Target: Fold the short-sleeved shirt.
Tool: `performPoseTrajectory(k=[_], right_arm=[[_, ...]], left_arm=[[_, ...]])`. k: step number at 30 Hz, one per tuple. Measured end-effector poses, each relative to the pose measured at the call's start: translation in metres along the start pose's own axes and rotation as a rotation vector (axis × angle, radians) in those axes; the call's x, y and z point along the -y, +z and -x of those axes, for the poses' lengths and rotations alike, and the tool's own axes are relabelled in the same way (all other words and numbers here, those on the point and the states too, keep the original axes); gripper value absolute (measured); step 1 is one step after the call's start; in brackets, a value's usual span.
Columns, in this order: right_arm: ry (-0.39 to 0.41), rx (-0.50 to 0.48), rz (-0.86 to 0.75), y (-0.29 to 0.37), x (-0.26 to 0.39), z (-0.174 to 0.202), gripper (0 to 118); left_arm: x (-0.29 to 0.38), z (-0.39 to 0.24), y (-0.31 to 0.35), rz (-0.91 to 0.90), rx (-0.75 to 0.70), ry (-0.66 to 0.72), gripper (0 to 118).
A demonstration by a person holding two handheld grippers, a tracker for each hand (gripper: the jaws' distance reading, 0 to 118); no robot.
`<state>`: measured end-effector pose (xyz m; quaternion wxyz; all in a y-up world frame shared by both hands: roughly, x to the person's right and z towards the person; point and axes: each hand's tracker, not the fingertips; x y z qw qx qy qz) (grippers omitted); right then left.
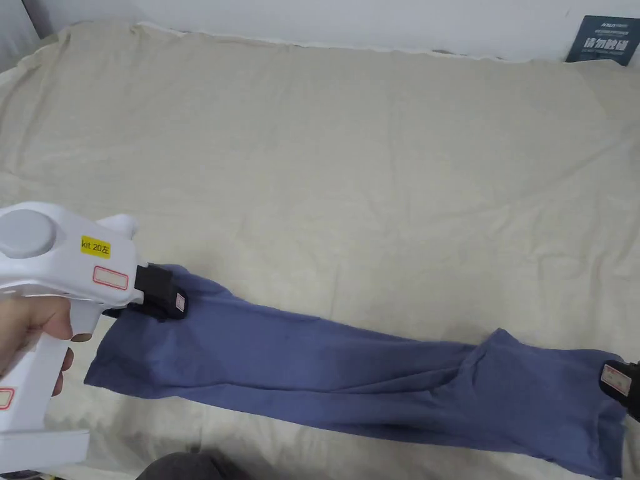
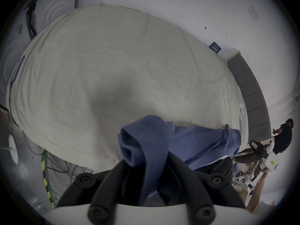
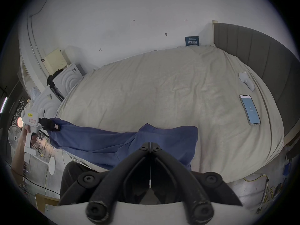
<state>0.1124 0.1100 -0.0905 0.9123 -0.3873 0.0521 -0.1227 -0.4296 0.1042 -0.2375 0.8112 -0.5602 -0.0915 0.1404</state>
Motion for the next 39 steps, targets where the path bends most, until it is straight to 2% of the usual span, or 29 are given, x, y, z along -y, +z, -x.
performPoseTrajectory(k=[8,14,15,16,17,18,19,21,23,24,25,26,27,28,29,31,33,35,36,39], right_arm=[[-0.008,-0.046,-0.026,0.025,0.010,-0.006,0],[-0.050,-0.094,-0.050,0.040,0.018,-0.016,0],[-0.052,-0.093,-0.047,0.040,0.020,-0.018,0],[-0.055,-0.090,-0.044,0.041,0.022,-0.020,0],[-0.061,-0.086,-0.043,0.041,0.024,-0.023,0],[-0.077,-0.081,-0.039,0.041,0.025,-0.026,0],[-0.091,-0.080,-0.037,0.042,0.026,-0.029,0],[-0.117,-0.059,-0.022,0.044,0.028,-0.034,0],[-0.114,-0.057,-0.019,0.047,0.028,-0.037,0],[-0.108,-0.052,-0.016,0.048,0.027,-0.038,0],[-0.105,-0.047,-0.016,0.049,0.026,-0.038,0],[-0.103,-0.047,-0.018,0.049,0.025,-0.038,0],[-0.101,-0.055,-0.019,0.049,0.024,-0.039,0],[-0.099,-0.068,-0.017,0.048,0.023,-0.039,0],[-0.096,-0.077,-0.015,0.047,0.022,-0.039,0],[-0.084,-0.093,-0.007,0.043,0.021,-0.036,0],[-0.075,-0.118,0.008,0.039,0.021,-0.035,0],[-0.074,-0.127,0.016,0.036,0.023,-0.033,0],[-0.080,-0.129,0.020,0.036,0.024,-0.033,0],[-0.095,-0.134,0.025,0.038,0.027,-0.033,0]], left_arm=[[0.010,-0.133,-0.016,0.071,-0.162,-0.235,8],[0.033,-0.240,-0.083,0.089,-0.226,-0.392,8],[0.040,-0.259,-0.104,0.102,-0.255,-0.412,22],[0.046,-0.274,-0.121,0.104,-0.266,-0.438,75],[0.053,-0.286,-0.147,0.096,-0.239,-0.455,114],[0.062,-0.299,-0.166,0.118,-0.222,-0.494,115],[0.068,-0.309,-0.177,0.091,-0.131,-0.474,104],[0.069,-0.316,-0.177,0.142,0.053,-0.324,103],[0.066,-0.308,-0.171,0.194,0.150,-0.199,102],[0.063,-0.300,-0.166,0.205,0.174,-0.186,91],[0.060,-0.289,-0.151,0.192,0.157,-0.204,40],[0.060,-0.272,-0.134,0.110,0.114,-0.245,0],[0.059,-0.255,-0.121,0.017,0.056,-0.300,0],[0.059,-0.237,-0.113,0.005,-0.056,-0.353,0],[0.056,-0.216,-0.094,-0.065,-0.188,-0.307,0],[0.053,-0.180,-0.089,-0.077,-0.467,-0.382,0],[0.062,-0.155,-0.096,-0.030,-0.703,-0.356,0],[0.063,-0.144,-0.115,0.033,-0.765,-0.391,0],[0.069,-0.151,-0.128,0.003,-0.828,-0.414,0],[0.091,-0.192,-0.167,0.060,-0.782,-0.489,0]])
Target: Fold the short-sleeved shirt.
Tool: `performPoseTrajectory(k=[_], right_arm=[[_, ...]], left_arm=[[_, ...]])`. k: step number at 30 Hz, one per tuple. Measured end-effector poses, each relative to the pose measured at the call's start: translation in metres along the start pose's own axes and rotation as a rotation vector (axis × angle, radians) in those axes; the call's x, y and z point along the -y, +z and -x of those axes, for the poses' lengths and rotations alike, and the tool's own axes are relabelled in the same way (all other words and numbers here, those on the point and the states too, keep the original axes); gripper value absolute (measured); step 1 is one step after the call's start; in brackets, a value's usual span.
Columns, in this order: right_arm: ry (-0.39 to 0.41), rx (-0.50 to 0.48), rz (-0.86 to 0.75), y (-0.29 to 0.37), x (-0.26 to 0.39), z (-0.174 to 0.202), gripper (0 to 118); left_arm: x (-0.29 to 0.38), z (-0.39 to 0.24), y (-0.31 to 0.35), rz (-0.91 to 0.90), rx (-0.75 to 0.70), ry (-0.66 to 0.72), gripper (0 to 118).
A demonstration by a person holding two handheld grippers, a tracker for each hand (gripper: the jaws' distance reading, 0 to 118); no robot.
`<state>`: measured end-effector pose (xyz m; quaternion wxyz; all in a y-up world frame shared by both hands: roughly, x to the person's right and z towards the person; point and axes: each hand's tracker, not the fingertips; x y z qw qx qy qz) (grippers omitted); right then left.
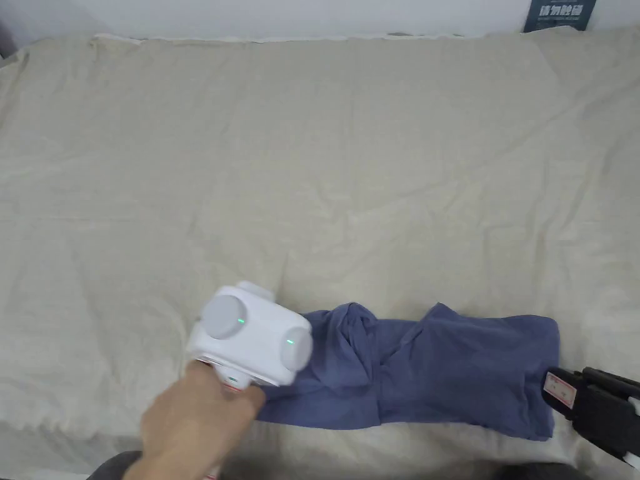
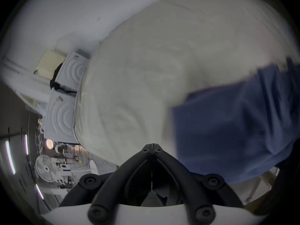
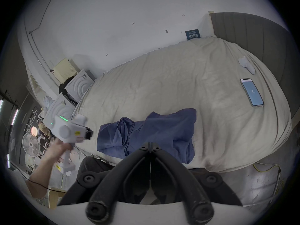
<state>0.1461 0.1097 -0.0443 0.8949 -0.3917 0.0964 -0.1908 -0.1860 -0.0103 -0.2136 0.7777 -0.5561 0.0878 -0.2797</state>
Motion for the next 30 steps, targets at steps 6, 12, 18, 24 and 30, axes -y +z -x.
performPoseTrajectory(k=[6,12,18,24,30], right_arm=[[-0.032,0.062,-0.005,0.009,0.001,-0.005,0],[-0.065,0.104,-0.036,0.020,-0.005,-0.007,0],[-0.058,0.080,-0.044,0.007,-0.010,0.006,0],[-0.018,0.060,-0.027,-0.023,-0.012,0.026,0],[0.028,0.119,0.002,-0.050,-0.016,0.045,0]], left_arm=[[-0.018,-0.170,0.083,-0.242,0.110,-0.294,0],[-0.034,-0.134,0.122,-0.304,0.634,-0.113,0],[-0.010,0.040,0.043,-0.177,1.062,0.211,0],[0.037,0.156,-0.044,-0.168,1.020,0.407,0],[0.056,0.155,-0.070,-0.106,1.012,0.456,0]])
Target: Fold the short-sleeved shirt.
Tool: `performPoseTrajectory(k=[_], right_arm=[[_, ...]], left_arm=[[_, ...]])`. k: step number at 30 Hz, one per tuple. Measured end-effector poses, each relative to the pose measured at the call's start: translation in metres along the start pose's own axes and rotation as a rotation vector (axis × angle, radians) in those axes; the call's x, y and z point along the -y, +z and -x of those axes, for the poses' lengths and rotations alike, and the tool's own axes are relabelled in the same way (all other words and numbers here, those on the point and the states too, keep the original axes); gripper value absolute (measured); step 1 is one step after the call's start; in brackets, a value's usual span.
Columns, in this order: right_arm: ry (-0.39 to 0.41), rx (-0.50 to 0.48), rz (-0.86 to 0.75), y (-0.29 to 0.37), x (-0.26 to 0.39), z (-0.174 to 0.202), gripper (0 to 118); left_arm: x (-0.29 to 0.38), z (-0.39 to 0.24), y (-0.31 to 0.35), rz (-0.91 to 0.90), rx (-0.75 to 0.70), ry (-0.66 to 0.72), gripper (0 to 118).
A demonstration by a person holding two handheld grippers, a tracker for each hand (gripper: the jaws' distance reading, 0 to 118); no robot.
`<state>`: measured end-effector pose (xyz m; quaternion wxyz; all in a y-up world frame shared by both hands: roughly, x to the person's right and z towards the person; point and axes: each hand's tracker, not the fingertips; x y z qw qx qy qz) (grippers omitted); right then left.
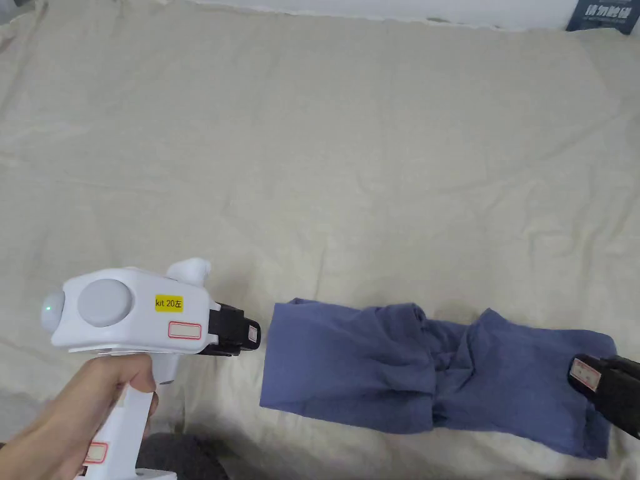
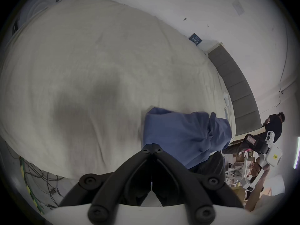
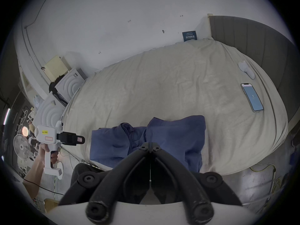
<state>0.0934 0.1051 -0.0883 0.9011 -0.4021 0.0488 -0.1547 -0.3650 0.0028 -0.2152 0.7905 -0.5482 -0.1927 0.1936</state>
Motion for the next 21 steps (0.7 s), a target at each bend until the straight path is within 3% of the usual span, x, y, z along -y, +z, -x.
performPoseTrajectory(k=[4,5,7,10,15,21], right_arm=[[0.044,0.041,0.011,-0.008,0.000,0.008,0],[0.046,0.043,0.014,-0.009,0.001,0.009,0],[0.042,0.045,0.027,-0.011,0.001,0.009,0],[0.030,0.045,0.036,-0.011,0.001,0.009,0],[0.015,0.054,0.050,-0.011,0.004,0.010,0],[0.011,0.050,0.073,-0.015,0.005,0.014,0]], left_arm=[[0.004,0.008,-0.013,0.017,0.102,0.027,2],[0.004,0.009,-0.016,0.016,0.139,0.034,30],[0.004,0.011,-0.028,0.045,0.174,0.037,118],[0.000,0.020,-0.038,0.031,0.214,0.071,116],[-0.010,0.048,-0.052,0.022,0.440,0.187,115],[-0.003,0.026,-0.072,0.126,0.618,0.199,114]])
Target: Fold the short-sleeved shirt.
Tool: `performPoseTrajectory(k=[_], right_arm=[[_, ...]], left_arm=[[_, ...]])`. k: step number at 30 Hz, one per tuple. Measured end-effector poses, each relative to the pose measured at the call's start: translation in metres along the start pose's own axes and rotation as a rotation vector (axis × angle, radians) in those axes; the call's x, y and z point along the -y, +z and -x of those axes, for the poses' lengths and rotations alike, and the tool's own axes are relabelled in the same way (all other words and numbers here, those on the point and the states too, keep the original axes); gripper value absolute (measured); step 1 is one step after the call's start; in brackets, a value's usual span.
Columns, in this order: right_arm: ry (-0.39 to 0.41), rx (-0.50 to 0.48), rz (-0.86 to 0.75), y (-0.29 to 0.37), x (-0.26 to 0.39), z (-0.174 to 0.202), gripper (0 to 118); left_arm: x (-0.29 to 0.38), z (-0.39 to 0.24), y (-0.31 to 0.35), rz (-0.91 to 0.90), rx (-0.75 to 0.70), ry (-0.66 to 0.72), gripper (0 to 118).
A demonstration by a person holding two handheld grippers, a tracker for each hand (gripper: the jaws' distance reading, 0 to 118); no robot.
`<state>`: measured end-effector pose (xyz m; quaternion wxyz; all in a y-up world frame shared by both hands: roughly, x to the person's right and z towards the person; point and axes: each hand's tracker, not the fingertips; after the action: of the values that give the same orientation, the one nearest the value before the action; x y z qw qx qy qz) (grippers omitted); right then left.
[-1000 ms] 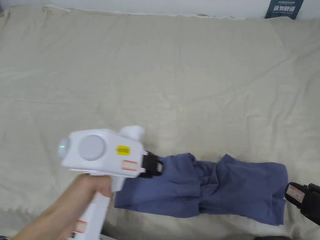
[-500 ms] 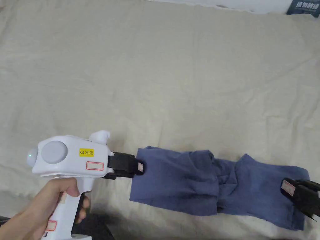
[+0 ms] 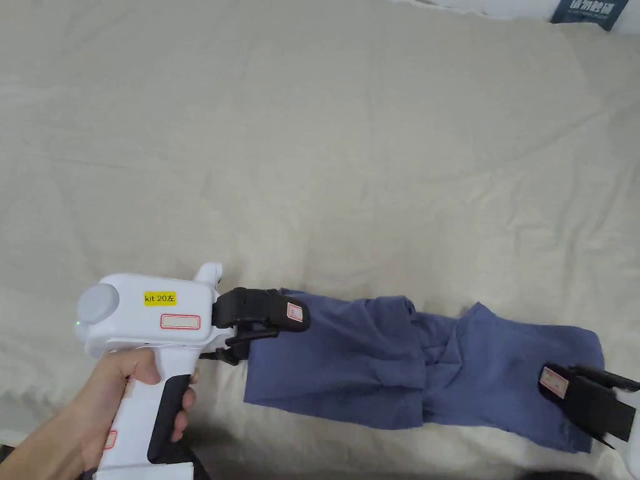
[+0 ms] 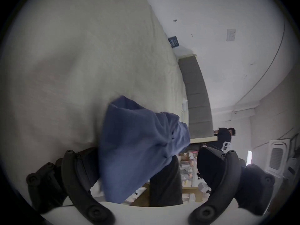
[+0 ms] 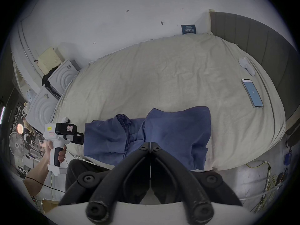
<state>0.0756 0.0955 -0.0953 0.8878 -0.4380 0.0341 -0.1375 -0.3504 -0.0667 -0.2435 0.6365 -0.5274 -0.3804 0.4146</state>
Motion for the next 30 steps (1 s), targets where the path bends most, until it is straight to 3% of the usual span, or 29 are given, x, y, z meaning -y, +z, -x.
performPoseTrajectory(k=[3,4,5,6,7,8,9,14,25,30], right_arm=[[0.005,-0.002,0.003,-0.001,0.000,0.004,0],[0.007,-0.006,0.004,-0.001,-0.001,0.003,0],[0.010,-0.009,0.003,0.000,-0.001,0.004,0],[0.013,-0.012,0.002,0.000,-0.001,0.005,0],[0.016,-0.013,0.002,0.000,-0.001,0.006,0],[0.020,-0.016,0.000,0.001,-0.001,0.007,0],[0.022,-0.017,-0.001,0.002,-0.002,0.008,0],[0.016,-0.025,-0.016,0.006,-0.009,0.005,0],[0.013,-0.078,-0.024,0.001,-0.008,0.009,0],[0.010,-0.101,-0.019,-0.001,-0.004,0.008,0]], left_arm=[[-0.002,0.000,-0.010,0.016,-0.010,-0.029,111],[-0.003,-0.001,-0.009,0.017,-0.008,-0.032,99],[-0.005,0.001,-0.008,0.011,-0.025,-0.021,73],[-0.006,0.004,-0.009,0.010,-0.126,-0.024,29],[-0.002,0.008,-0.011,0.003,-0.240,-0.060,8],[-0.004,0.018,-0.008,0.012,-0.194,-0.063,8],[-0.005,0.019,-0.004,0.000,-0.050,0.042,8],[-0.009,0.013,0.023,-0.062,-0.097,0.023,8],[0.007,-0.001,0.145,-0.225,-0.296,0.028,8],[0.018,-0.031,0.165,-0.207,-0.517,-0.010,8]])
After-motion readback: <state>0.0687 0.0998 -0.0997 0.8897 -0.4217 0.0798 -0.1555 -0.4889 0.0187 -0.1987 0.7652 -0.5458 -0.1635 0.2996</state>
